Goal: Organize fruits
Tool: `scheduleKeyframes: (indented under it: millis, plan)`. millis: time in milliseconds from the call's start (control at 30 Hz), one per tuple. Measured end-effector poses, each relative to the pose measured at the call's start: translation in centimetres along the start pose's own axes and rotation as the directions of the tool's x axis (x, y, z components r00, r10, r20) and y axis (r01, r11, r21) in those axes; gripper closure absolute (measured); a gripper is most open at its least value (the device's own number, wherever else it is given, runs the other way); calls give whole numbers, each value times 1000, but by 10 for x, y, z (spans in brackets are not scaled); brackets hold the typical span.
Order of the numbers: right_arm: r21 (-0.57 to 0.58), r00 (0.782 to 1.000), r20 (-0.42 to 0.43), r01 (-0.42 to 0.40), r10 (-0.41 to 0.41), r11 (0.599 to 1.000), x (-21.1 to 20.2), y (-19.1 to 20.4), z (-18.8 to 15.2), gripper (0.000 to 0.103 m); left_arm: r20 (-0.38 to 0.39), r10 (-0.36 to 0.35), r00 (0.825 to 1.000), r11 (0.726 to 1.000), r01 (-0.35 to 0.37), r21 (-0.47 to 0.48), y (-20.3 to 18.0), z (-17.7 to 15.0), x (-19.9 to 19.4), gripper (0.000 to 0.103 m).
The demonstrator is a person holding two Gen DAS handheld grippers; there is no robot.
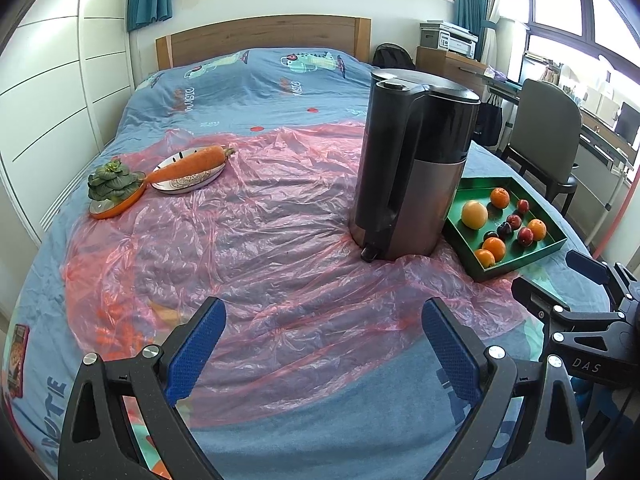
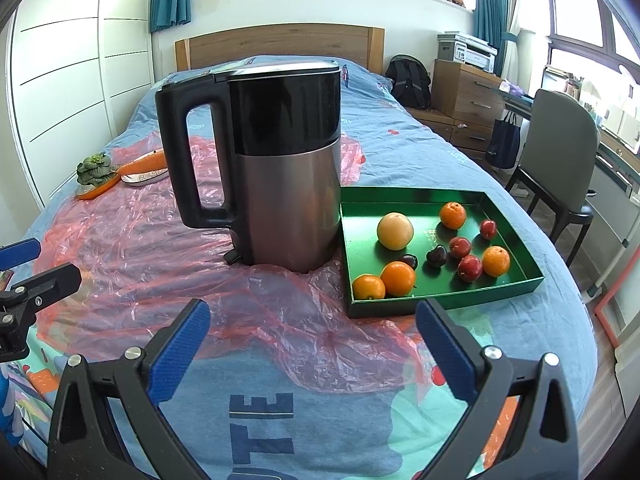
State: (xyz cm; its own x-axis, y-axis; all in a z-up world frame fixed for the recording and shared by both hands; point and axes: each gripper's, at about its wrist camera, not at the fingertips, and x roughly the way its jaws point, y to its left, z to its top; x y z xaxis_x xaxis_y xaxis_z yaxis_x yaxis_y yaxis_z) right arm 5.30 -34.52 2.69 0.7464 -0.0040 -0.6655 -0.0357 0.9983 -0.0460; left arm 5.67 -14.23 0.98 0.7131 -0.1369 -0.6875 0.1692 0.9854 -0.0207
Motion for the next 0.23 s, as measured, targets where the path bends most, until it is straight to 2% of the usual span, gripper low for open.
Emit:
scheduleKeyframes:
  millis: [233]
  plan:
    - [-3, 1000, -1, 1, -1, 1000, 1, 1, 0, 0, 0, 4, 1000, 1000, -4, -13, 4, 0, -1, 7]
